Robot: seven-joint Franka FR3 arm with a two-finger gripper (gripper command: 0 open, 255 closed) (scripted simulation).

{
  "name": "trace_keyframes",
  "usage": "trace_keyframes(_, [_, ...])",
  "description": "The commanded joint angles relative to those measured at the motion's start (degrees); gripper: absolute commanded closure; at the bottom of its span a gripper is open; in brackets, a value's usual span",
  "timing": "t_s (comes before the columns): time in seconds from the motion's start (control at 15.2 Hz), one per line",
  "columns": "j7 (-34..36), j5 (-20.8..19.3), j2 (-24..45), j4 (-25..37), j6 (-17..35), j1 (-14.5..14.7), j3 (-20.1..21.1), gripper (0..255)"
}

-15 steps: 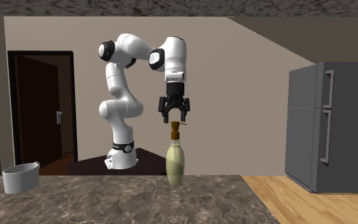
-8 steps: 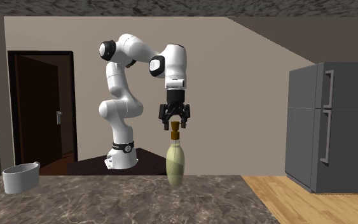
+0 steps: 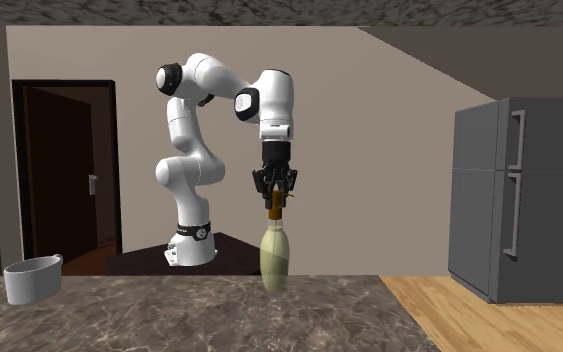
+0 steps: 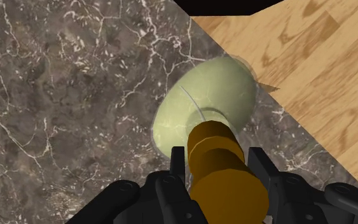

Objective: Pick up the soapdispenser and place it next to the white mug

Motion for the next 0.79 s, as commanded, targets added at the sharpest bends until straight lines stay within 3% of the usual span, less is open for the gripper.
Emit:
trace_keyframes(0.0, [0.0,0.0,-0.01,0.01,0.0,0.0,0.0,255])
trace_keyframes(0.4, [0.0,0.0,0.0,0.01,0.01,-0.01,0.0,255])
trace_keyframes(0.73, [-0.13,0.05,-1.49,2.71,-4.18,0.01,-0.1,255])
